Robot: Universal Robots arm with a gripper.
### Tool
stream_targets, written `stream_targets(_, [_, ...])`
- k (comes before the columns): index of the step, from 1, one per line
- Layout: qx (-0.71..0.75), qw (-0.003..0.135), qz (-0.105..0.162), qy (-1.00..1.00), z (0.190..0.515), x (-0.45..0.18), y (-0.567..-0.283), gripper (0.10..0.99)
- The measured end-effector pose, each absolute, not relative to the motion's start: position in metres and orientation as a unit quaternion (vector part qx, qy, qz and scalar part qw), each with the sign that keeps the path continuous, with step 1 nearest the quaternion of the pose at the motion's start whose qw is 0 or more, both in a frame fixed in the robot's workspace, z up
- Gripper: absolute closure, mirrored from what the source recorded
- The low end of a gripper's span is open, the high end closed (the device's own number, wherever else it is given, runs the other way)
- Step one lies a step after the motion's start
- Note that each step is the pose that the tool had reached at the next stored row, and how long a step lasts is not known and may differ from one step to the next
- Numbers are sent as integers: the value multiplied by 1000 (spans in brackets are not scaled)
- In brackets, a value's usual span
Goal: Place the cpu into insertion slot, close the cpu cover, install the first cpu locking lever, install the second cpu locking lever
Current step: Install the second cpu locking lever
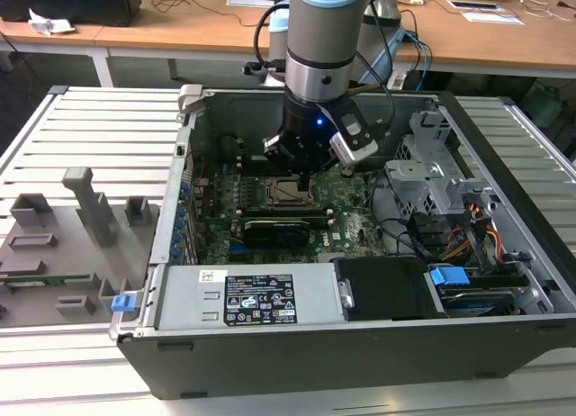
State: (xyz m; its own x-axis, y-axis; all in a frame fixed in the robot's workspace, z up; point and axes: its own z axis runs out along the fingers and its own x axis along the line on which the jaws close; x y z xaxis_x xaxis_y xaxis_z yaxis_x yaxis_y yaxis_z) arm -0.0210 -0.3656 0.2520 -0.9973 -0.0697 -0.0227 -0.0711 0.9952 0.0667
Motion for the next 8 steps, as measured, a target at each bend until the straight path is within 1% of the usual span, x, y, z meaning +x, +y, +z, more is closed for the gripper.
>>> stream_targets(8, [-34, 9, 37, 999, 245, -27, -369, 980])
